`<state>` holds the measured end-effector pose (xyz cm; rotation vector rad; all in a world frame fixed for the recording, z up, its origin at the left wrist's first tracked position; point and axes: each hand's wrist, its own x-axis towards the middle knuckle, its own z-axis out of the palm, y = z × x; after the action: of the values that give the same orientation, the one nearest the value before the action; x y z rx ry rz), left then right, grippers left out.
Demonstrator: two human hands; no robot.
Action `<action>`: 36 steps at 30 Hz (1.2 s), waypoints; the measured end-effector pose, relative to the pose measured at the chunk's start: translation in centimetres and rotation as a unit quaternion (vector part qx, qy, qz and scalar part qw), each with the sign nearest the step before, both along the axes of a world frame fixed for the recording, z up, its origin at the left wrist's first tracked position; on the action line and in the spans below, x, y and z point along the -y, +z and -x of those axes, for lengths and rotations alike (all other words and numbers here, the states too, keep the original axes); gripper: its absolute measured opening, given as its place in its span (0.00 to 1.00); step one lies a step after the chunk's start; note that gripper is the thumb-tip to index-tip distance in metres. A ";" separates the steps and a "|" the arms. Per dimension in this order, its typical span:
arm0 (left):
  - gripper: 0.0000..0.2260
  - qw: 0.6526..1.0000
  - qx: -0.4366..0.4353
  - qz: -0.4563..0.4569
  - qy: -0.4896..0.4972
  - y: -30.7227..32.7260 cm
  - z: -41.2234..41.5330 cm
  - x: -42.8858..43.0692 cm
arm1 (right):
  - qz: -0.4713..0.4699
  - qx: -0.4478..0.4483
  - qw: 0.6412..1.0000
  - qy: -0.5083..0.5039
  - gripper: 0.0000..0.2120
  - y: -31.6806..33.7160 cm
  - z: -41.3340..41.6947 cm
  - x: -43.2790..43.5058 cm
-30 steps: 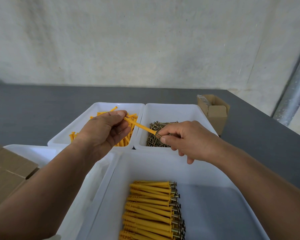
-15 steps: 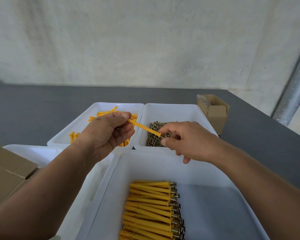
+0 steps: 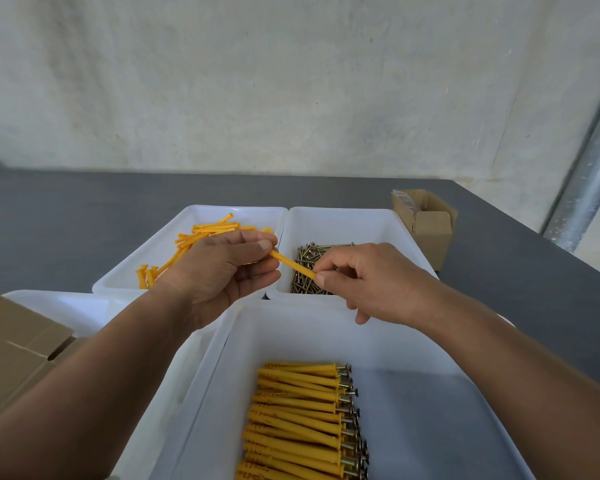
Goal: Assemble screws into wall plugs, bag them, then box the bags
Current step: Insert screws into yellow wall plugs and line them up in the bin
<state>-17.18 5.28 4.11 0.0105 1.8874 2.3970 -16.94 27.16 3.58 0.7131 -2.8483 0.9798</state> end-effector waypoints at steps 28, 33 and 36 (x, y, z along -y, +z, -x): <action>0.05 0.904 -0.097 0.385 0.159 -1.9 1.3 1.8 | -0.203 0.169 0.963 0.059 0.05 1.2 -2.7 2.0; 0.12 0.769 -0.103 0.599 0.198 -2.8 2.0 2.9 | -0.272 0.168 0.944 0.078 0.07 0.7 -3.4 3.0; 0.20 0.730 -0.077 0.659 0.167 -3.6 2.4 3.5 | -0.315 0.146 0.934 0.090 0.08 0.1 -3.6 3.7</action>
<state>-19.57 1.78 0.55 -0.2422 3.3679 0.5995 -13.38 23.51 3.69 0.9454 -3.4408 0.1515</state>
